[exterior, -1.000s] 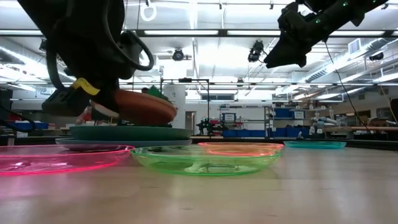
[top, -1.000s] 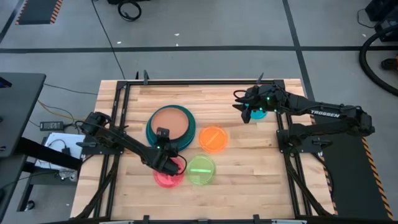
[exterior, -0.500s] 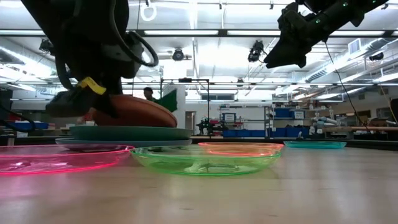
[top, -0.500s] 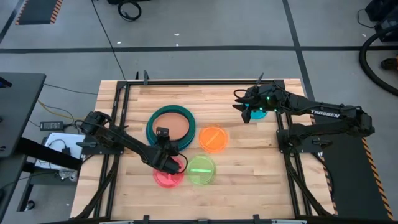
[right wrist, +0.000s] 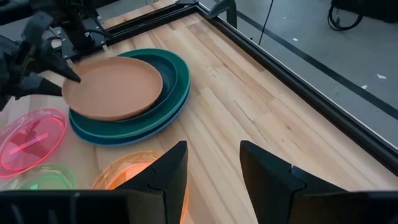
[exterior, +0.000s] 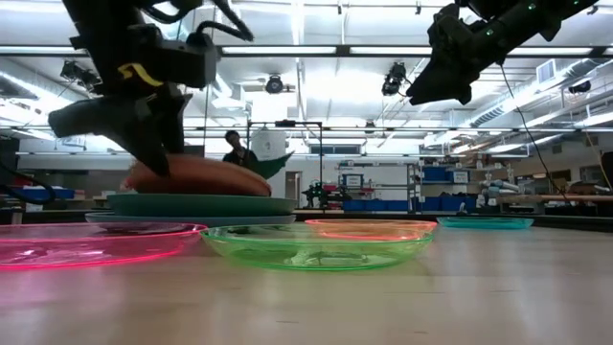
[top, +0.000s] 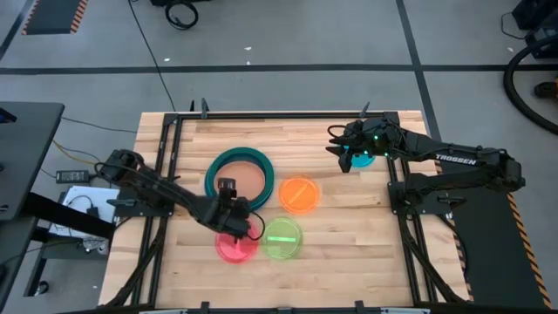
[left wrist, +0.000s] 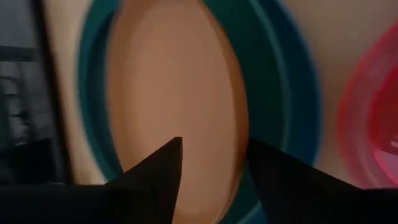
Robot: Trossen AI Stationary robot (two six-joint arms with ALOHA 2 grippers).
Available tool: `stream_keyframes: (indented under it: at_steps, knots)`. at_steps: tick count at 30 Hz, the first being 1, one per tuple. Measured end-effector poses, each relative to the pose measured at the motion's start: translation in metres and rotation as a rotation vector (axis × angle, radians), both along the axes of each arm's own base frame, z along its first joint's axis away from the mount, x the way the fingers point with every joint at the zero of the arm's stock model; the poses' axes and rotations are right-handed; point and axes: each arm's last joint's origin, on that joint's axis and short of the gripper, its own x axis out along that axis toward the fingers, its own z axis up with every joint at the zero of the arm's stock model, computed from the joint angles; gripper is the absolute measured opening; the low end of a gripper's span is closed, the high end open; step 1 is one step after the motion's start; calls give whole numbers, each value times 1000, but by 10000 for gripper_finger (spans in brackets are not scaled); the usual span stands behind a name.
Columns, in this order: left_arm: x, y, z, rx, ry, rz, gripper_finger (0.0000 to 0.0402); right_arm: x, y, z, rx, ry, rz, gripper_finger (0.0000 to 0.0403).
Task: Stack plastic plates
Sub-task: Stack the brown plate on the dark blue plate, then stack the transparent pink plate on the brown plate
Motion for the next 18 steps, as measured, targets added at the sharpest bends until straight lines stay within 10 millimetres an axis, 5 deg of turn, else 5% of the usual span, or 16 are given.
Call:
stream_keyframes:
  at_steps: [12, 18]
  knots:
    - [5, 22, -1, 0, 80, 6, 181, 0, 0, 0, -4, 1, 3, 158]
    - [4, 17, 8, -121, 33, -13, 180, 0, 0, 0, -4, 7, 4, 158]
